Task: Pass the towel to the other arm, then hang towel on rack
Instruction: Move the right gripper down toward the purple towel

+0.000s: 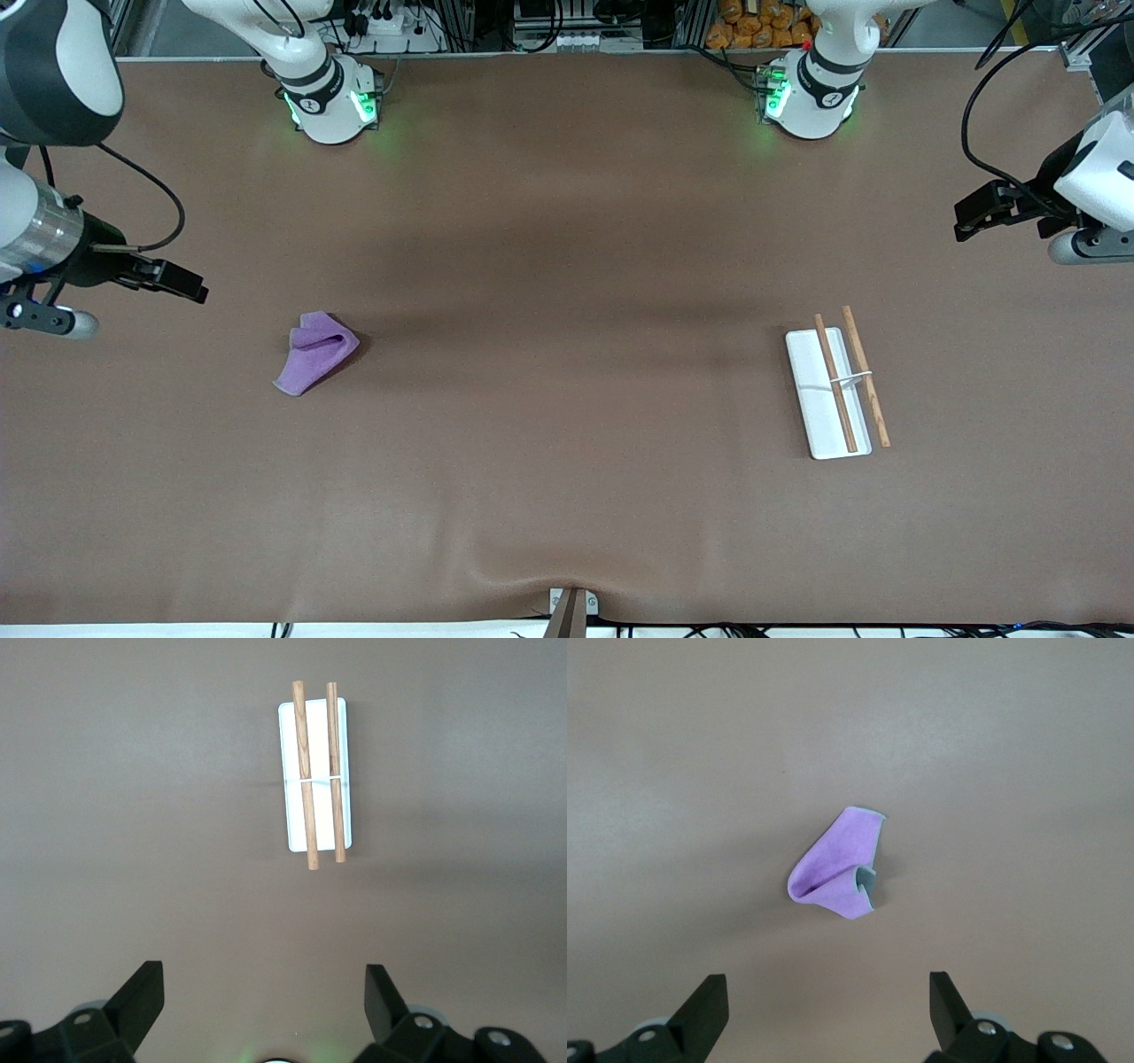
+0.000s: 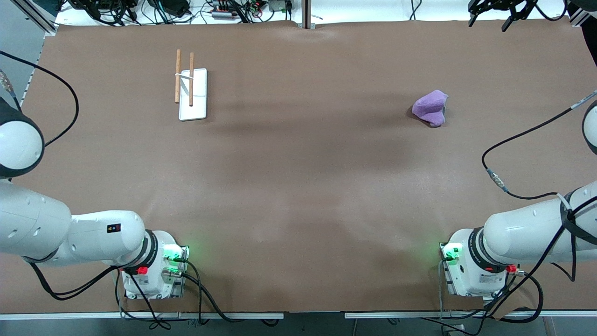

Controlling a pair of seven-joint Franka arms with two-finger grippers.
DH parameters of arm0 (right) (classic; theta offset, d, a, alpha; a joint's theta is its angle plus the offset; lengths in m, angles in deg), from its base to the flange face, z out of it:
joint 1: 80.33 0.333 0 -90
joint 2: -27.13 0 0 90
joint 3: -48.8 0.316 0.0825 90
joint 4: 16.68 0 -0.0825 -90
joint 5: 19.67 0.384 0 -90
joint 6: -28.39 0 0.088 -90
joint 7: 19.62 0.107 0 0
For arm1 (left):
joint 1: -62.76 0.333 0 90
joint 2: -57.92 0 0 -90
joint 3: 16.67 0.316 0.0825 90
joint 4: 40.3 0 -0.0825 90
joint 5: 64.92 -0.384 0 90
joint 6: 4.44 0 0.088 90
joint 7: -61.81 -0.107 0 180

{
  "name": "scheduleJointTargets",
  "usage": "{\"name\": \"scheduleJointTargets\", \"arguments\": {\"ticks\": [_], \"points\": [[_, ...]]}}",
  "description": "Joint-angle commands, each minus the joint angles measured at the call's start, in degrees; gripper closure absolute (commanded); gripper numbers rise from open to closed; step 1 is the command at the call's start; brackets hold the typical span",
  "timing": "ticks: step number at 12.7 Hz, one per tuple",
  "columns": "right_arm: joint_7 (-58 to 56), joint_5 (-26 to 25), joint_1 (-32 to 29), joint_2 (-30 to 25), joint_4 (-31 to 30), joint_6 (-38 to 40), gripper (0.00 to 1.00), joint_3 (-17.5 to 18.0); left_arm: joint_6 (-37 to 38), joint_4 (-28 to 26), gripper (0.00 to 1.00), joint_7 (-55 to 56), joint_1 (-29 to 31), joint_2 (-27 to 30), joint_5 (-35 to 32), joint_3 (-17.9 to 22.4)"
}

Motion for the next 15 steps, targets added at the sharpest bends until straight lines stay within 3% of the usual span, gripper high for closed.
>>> {"name": "scheduleJointTargets", "arguments": {"ticks": [1, 8, 12, 15], "points": [[-0.8, -0.4, -1.6, 2.5, 0.2, -0.9, 0.0, 0.6, 0.0, -0.1, 0.0, -0.8, 0.5, 0.1, -0.9, -0.4], [1.8, 0.0, -2.6, 3.4, -9.6, -12.0, 0.0, 0.6, -0.2, -1.0, 0.0, -0.8, 0.5, 0.0, -0.9, -0.4], [15.0, 0.0, -0.7, 6.0, -9.9, -11.9, 0.0, 0.6, -0.3, -1.0, 0.0, -0.8, 0.5, 0.0, -0.9, -0.4], [16.3, 0.7, -0.4, 7.7, -10.8, -12.2, 0.0, 0.7, -0.4, -1.0, 0.0, -0.8, 0.4, 0.0, -0.9, -0.3]]}}
